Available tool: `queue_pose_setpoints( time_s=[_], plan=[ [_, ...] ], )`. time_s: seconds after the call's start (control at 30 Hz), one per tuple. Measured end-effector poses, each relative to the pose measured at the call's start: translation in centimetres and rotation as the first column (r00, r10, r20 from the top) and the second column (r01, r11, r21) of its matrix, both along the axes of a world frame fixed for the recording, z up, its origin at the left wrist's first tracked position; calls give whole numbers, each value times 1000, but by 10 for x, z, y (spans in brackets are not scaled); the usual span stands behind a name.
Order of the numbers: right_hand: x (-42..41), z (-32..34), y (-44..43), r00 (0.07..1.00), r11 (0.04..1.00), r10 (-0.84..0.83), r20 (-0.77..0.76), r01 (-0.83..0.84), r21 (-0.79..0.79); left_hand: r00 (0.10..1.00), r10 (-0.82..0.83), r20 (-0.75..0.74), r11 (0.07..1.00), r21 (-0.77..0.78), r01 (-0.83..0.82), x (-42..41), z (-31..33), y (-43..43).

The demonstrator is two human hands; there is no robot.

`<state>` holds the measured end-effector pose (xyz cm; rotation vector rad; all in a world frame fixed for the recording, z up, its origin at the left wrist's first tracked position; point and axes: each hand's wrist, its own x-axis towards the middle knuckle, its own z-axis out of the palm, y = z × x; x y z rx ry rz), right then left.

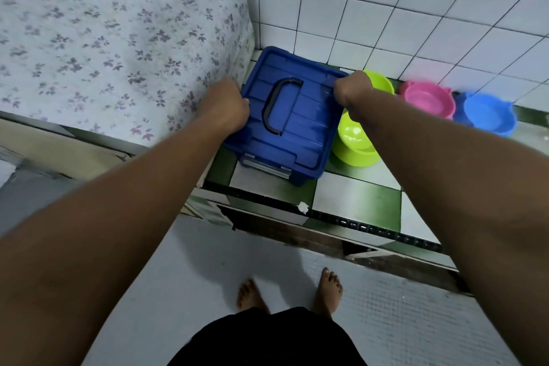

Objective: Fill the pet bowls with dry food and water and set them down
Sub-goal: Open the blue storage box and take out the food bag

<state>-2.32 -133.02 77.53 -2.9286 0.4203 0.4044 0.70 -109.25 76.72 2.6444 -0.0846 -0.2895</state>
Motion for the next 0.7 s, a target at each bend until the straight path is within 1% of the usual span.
queue_pose_setpoints(
  time_s=[0.03,0.07,0.13,0.17,0.2,0.27,0.3,0.37,0.4,0.43,0.47,0.5,0.53,0.57,0.6,0.7],
  plan=[
    [2,5,-1,1000,999,-19,3,19,27,1000,8,2,1000,-4,-8,0,3,-1],
    [5,9,-3,1000,1000,18,-13,-17,20,1000,12,5,1000,-4,-12,1,6,-2],
    [2,21,0,999,999,-40,-24,40,15,1000,10,26,1000,-4,-10,2,12,-2],
    [3,24,-1,997,996,-75,-20,76,38,999,7,42,1000,-5,-7,3,16,-1],
    [6,24,-5,999,999,-34,-22,34,21,998,5,58,1000,-8,-4,3,19,0],
    [7,28,-9,999,999,-33,1,33,15,996,-9,85,1000,-22,11,5,25,3],
    [9,31,-10,996,994,-85,6,84,68,996,-14,93,999,-29,17,6,28,4],
    [12,42,-6,995,996,-83,57,83,13,993,-11,115,999,-48,17,10,36,8],
    [16,46,-5,995,997,-51,83,56,-51,991,-12,132,998,-66,21,13,39,11],
    [20,50,-3,988,996,-84,132,87,-17,989,-15,148,996,-88,28,15,43,15],
    [26,50,-2,976,991,-121,180,108,82,988,-22,153,993,-115,40,17,48,20],
    [32,49,0,931,940,-262,253,187,285,987,-31,159,988,-142,54,19,53,26],
    [39,48,4,874,878,-378,304,234,418,984,-38,173,986,-155,65,21,58,33],
    [45,48,11,815,840,-437,382,216,498,980,-41,195,986,-151,72,25,62,40],
    [51,49,19,782,826,-461,419,205,525,976,-40,216,988,-135,71,28,67,47],
    [67,54,46,782,799,-464,417,166,578,964,-15,265,995,-90,40,36,82,68]
  ],
)
